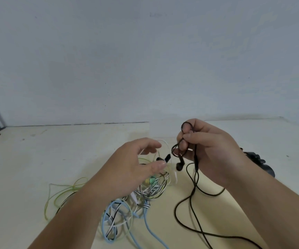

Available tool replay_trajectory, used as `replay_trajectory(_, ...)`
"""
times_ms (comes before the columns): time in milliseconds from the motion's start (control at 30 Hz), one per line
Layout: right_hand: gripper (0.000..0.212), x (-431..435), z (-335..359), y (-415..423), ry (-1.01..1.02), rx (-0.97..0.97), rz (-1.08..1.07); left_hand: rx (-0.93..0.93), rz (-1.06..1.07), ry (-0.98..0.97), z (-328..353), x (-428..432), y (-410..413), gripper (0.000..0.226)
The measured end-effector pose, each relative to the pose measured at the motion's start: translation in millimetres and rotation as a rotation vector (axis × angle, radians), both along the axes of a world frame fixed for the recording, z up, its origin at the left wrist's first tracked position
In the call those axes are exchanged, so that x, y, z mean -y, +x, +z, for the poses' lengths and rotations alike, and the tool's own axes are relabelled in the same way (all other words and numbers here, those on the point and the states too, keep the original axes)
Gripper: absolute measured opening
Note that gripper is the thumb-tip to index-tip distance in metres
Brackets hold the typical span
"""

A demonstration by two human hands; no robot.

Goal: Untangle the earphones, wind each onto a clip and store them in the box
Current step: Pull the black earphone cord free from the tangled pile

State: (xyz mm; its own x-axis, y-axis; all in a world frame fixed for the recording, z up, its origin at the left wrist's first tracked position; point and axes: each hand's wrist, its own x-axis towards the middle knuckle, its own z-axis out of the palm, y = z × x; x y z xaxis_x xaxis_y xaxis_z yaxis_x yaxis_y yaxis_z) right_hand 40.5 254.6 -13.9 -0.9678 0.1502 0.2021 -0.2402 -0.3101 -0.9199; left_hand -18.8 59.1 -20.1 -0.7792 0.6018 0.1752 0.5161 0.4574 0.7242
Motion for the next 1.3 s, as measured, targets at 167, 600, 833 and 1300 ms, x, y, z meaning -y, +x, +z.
replay_trajectory(167,0.018,-1.6,3.1,1.9,-0.064,-0.017,0.015,-0.106,0.024,-0.089,-3.3,-4.4,-0.9,0.016)
replay_trajectory(600,0.016,13.1,-0.8,5.9,0.848,0.089,-0.248,0.066,0.06,0.114,8.4,2.6,0.8,0.008)
replay_trajectory(833,0.019,5.2,5.6,5.7,0.61,0.074,-0.49,0.051,0.131,0.02,5.6,1.3,-0.6,0.013)
replay_trajectory(1300,0.02,6.2,5.1,7.9,0.56,0.047,-0.405,0.072,0.072,-0.011,4.1,6.3,-4.3,0.017)
